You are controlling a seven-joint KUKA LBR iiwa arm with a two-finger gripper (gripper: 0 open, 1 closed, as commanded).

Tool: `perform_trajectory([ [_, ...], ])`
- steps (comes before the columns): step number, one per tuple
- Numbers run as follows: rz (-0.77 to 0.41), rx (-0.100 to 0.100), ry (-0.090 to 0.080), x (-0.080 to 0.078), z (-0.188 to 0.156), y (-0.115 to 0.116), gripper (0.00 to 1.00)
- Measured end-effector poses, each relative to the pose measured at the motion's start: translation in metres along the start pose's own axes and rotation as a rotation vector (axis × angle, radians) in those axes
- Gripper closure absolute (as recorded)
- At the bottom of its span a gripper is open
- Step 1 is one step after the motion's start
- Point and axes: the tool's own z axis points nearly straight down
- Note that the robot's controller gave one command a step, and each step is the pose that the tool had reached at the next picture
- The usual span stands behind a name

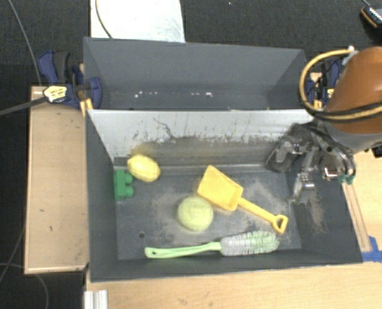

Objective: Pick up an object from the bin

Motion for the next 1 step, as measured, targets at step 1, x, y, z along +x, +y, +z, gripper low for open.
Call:
perform_trajectory([
  [1, -0.003, 0.002, -0.008, -0.0016, -0.0044, 0.0001, 0.0],
])
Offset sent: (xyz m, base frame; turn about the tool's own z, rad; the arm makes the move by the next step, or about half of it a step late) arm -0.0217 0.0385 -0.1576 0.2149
